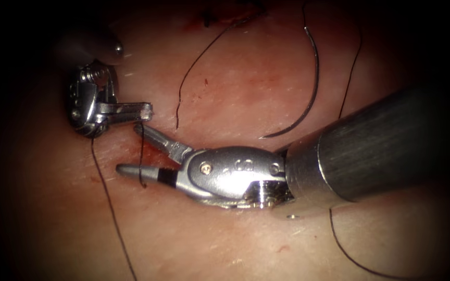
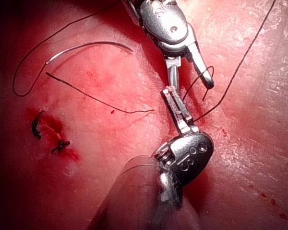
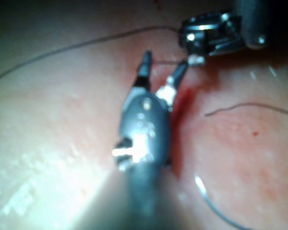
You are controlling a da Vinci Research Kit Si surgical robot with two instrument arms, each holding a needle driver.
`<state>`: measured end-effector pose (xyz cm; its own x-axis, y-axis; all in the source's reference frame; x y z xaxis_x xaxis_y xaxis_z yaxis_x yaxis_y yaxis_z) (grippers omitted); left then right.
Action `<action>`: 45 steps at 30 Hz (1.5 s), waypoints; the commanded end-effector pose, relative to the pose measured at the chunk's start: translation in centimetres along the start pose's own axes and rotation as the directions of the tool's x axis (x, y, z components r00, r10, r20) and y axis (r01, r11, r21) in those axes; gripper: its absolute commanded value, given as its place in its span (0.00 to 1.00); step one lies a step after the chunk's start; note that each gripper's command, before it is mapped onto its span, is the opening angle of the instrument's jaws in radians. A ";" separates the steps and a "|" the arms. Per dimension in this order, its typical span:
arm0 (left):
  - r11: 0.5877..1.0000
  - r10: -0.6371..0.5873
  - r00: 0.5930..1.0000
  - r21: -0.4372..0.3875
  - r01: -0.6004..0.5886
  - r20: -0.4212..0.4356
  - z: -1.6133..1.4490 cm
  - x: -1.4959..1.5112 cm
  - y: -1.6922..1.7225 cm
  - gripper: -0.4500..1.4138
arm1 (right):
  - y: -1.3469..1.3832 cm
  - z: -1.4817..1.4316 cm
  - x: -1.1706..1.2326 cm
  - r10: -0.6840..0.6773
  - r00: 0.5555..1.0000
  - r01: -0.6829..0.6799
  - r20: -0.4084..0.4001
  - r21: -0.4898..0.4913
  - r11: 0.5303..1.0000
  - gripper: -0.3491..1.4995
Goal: Wound Closure
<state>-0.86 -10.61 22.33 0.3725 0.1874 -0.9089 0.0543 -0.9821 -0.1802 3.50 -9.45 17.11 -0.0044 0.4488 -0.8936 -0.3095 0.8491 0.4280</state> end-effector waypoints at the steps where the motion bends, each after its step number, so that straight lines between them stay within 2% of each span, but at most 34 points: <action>1: 1.000 -0.006 1.000 0.015 0.006 0.007 0.09 -0.05 0.13 0.00 | -0.13 0.05 -0.07 0.007 1.000 -0.007 -0.010 0.000 1.000 0.45; 5: 0.999 -0.003 1.000 0.044 0.002 0.022 0.07 -0.04 0.12 0.00 | -0.16 0.10 -0.07 0.006 1.000 -0.006 -0.011 0.008 1.000 0.45; 13: 0.999 -0.004 1.000 0.049 0.002 0.027 0.08 -0.03 0.12 0.00 | -0.21 0.16 -0.08 0.004 1.000 -0.004 -0.008 0.023 1.000 0.45; 20: 0.999 -0.009 0.999 0.047 0.007 0.040 0.10 0.06 0.18 0.00 | -0.18 0.12 -0.10 -0.007 0.999 0.005 0.054 0.027 1.000 0.45; 25: 0.998 -0.025 0.998 0.051 0.022 0.054 0.19 0.24 0.21 0.00 | -0.18 0.17 -0.17 -0.016 0.994 0.013 0.110 0.025 1.000 0.44; 28: 0.998 -0.035 0.998 0.057 0.032 0.058 0.27 0.34 0.21 0.00 | -0.20 0.24 -0.22 -0.020 0.993 0.017 0.113 0.026 1.000 0.44; 33: 0.998 -0.040 0.995 0.060 0.034 0.096 0.37 0.35 0.17 0.00 | -0.31 0.40 -0.35 -0.028 0.990 0.008 0.141 0.143 0.990 0.30; 34: 0.996 -0.057 0.991 0.070 0.049 0.118 0.39 0.32 0.16 0.00 | -0.38 0.45 -0.39 -0.029 0.989 0.000 0.147 0.193 0.981 0.26; 35: 0.996 -0.057 0.991 0.070 0.049 0.118 0.39 0.32 0.16 0.00 | -0.38 0.45 -0.39 -0.029 0.989 0.000 0.147 0.193 0.981 0.26; 37: 0.994 -0.088 0.986 0.073 0.078 0.141 0.40 0.27 0.13 0.00 | -0.47 0.49 -0.38 -0.035 0.989 -0.005 0.146 0.264 0.964 0.22; 42: 0.991 -0.122 0.977 0.070 0.111 0.176 0.34 0.17 0.10 0.00 | -0.52 0.49 -0.32 -0.035 0.992 -0.007 0.123 0.322 0.947 0.22; 45: 0.989 -0.142 0.972 0.062 0.133 0.188 0.27 0.09 0.11 0.00 | -0.49 0.46 -0.26 -0.022 0.997 -0.002 0.074 0.316 0.949 0.28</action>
<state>-0.95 -10.60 22.21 0.1793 0.3346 -0.9251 0.0750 -0.9423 -0.3263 4.00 -9.71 17.16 0.0569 0.4461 -0.8932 0.0058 0.8945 0.4471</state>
